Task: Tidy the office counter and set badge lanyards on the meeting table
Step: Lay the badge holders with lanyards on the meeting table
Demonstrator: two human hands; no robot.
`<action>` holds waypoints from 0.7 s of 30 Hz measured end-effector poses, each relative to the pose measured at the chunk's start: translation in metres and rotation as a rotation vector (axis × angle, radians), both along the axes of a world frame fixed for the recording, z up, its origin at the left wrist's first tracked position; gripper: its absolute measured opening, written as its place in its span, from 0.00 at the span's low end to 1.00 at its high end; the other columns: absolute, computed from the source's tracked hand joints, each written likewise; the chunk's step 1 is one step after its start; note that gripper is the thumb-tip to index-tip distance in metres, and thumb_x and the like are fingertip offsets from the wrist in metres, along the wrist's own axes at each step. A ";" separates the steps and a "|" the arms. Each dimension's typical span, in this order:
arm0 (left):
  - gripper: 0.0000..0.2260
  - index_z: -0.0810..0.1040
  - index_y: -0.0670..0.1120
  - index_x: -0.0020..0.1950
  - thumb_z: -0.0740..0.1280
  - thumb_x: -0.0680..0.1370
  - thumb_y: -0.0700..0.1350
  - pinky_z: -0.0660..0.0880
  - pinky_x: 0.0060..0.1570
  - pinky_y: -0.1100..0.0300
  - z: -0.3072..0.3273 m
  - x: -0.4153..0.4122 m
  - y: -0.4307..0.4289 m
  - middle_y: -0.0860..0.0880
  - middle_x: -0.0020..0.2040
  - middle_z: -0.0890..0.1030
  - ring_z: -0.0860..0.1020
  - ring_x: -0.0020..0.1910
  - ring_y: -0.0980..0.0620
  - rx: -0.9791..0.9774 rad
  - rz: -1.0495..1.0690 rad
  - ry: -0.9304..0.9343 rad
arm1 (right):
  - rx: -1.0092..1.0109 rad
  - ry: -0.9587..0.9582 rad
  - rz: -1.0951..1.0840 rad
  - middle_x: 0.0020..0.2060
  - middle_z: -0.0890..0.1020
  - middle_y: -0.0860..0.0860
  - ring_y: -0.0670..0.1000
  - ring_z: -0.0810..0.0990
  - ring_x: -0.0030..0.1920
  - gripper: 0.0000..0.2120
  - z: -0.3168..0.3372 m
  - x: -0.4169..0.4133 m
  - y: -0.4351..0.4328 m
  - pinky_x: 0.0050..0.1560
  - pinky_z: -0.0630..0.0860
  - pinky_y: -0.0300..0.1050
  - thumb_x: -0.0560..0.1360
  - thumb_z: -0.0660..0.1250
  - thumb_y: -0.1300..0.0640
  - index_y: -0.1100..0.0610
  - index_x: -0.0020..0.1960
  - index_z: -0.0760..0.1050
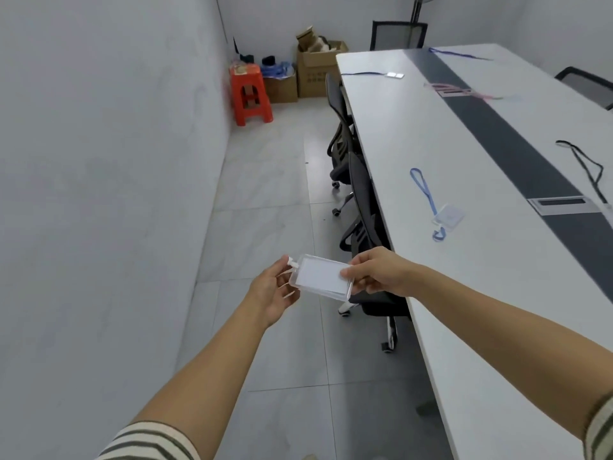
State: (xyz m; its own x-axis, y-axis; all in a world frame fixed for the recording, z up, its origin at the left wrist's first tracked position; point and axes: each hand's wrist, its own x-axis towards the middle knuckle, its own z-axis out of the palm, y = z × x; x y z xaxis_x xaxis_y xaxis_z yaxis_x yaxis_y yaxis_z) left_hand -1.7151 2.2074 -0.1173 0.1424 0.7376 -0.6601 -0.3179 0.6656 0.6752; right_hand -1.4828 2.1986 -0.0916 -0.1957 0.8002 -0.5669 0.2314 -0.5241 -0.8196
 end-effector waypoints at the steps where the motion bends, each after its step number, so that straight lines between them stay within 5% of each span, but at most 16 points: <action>1: 0.08 0.79 0.45 0.46 0.67 0.78 0.49 0.73 0.39 0.58 -0.003 0.001 0.007 0.49 0.39 0.79 0.76 0.37 0.51 -0.002 0.010 0.004 | -0.017 0.014 0.017 0.39 0.83 0.58 0.49 0.84 0.35 0.08 -0.001 0.000 0.003 0.29 0.71 0.36 0.73 0.74 0.60 0.60 0.44 0.75; 8: 0.09 0.76 0.42 0.44 0.63 0.81 0.44 0.75 0.45 0.51 0.003 0.030 0.078 0.46 0.40 0.78 0.77 0.39 0.48 0.035 0.056 0.056 | -0.060 0.021 0.019 0.46 0.85 0.59 0.53 0.84 0.43 0.08 -0.010 0.027 0.044 0.37 0.77 0.40 0.77 0.70 0.54 0.59 0.44 0.79; 15: 0.05 0.74 0.41 0.47 0.63 0.81 0.42 0.77 0.44 0.47 0.013 0.090 0.181 0.42 0.43 0.76 0.77 0.39 0.45 0.030 -0.049 0.061 | 0.002 -0.279 -0.266 0.44 0.86 0.57 0.51 0.85 0.39 0.11 -0.049 0.146 0.140 0.38 0.77 0.42 0.76 0.70 0.54 0.62 0.51 0.79; 21: 0.07 0.72 0.43 0.45 0.65 0.79 0.45 0.74 0.61 0.39 0.019 0.149 0.250 0.34 0.59 0.79 0.78 0.58 0.36 0.010 -0.249 0.067 | -0.064 -0.491 -0.503 0.38 0.83 0.58 0.54 0.82 0.35 0.10 -0.091 0.260 0.194 0.32 0.74 0.39 0.75 0.69 0.60 0.65 0.52 0.79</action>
